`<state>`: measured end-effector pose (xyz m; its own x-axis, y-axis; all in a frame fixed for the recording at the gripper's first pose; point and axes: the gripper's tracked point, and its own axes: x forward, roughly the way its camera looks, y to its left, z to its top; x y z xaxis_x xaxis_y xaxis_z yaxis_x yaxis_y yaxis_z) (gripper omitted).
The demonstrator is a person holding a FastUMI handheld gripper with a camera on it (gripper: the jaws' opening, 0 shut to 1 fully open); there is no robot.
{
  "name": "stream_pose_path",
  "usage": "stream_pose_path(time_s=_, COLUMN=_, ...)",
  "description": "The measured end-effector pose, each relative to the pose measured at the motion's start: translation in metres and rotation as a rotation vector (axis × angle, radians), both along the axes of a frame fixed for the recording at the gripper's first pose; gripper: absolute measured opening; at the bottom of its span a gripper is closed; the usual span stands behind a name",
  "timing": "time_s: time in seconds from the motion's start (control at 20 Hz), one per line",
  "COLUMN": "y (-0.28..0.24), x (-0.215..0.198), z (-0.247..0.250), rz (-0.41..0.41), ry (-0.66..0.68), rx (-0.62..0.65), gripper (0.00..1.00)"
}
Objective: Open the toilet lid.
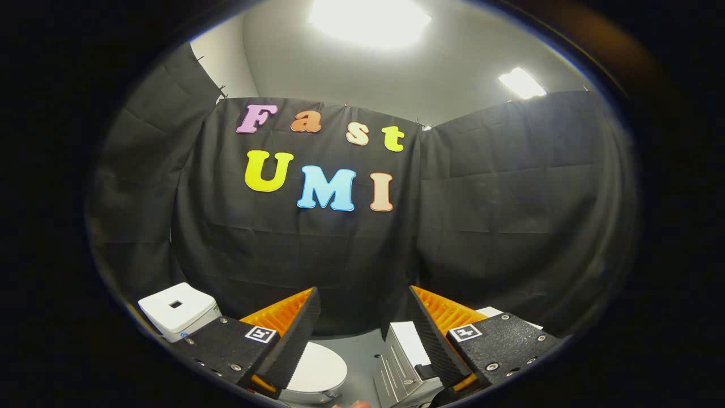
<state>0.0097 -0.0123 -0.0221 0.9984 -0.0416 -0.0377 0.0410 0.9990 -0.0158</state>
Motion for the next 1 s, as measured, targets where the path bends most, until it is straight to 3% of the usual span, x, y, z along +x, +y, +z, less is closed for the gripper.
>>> stream_pose_path(time_s=0.35, y=-0.001, x=0.012, z=-0.028, rz=-0.007, ry=0.048, rx=-0.011, gripper=0.95)
stream_pose_path(time_s=0.55, y=0.011, x=0.019, z=-0.051, rz=0.035, ry=0.095, rx=0.016, gripper=0.95)
stream_pose_path(time_s=1.0, y=0.024, x=0.039, z=-0.139, rz=0.083, ry=0.289, rx=0.065, gripper=0.95)
